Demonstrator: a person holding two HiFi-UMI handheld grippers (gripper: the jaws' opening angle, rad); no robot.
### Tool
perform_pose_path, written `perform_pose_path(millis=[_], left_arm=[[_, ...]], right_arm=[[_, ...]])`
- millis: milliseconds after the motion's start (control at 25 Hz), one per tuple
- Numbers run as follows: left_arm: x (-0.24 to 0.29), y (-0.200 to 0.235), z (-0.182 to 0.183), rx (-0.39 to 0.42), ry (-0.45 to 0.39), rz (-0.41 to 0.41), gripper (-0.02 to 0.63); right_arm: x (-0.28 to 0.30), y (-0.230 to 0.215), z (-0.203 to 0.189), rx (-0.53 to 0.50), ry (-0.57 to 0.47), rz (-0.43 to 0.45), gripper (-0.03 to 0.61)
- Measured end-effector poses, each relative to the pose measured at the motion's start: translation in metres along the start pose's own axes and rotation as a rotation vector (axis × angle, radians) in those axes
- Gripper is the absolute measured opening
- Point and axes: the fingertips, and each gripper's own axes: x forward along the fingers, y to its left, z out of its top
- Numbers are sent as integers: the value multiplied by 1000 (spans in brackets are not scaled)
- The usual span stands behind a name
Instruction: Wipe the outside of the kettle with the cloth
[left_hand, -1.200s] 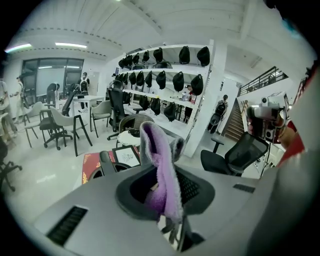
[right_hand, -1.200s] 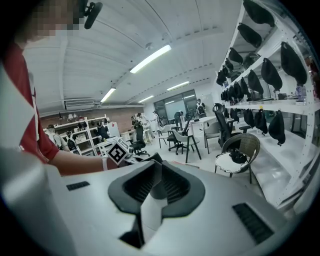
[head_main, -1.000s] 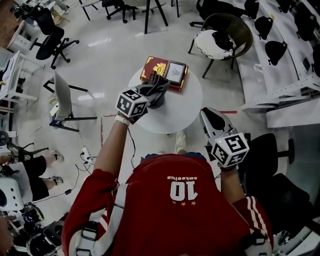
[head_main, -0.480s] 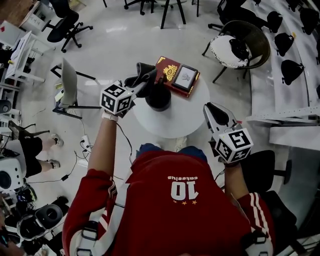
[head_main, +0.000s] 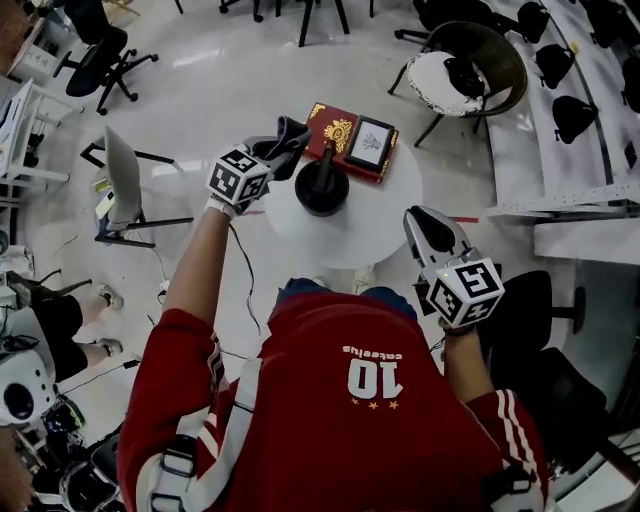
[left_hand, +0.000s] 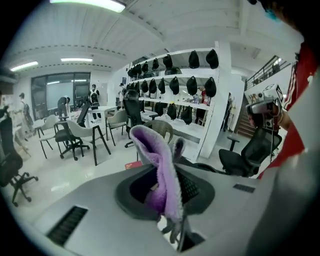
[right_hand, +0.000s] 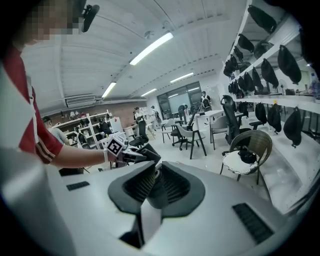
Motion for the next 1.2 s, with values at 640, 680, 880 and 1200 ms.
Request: perform_pose_path(millis=[640,680,880,1200], left_arm=[[33,-25,-57,-47,14,-267,62],[31,-26,-59,-54,14,-270,61],[19,-34,-72,-66,27,-281,61],[3,-51,-88,-64,30,-277,61]], right_arm=[[-33,38,-32,26,2,-139,52],[-36,40,-34,29,1,-146,52],[-48,51,-41,37,-8,-173,52],[-50,80,-56,39,-3,-160,52]])
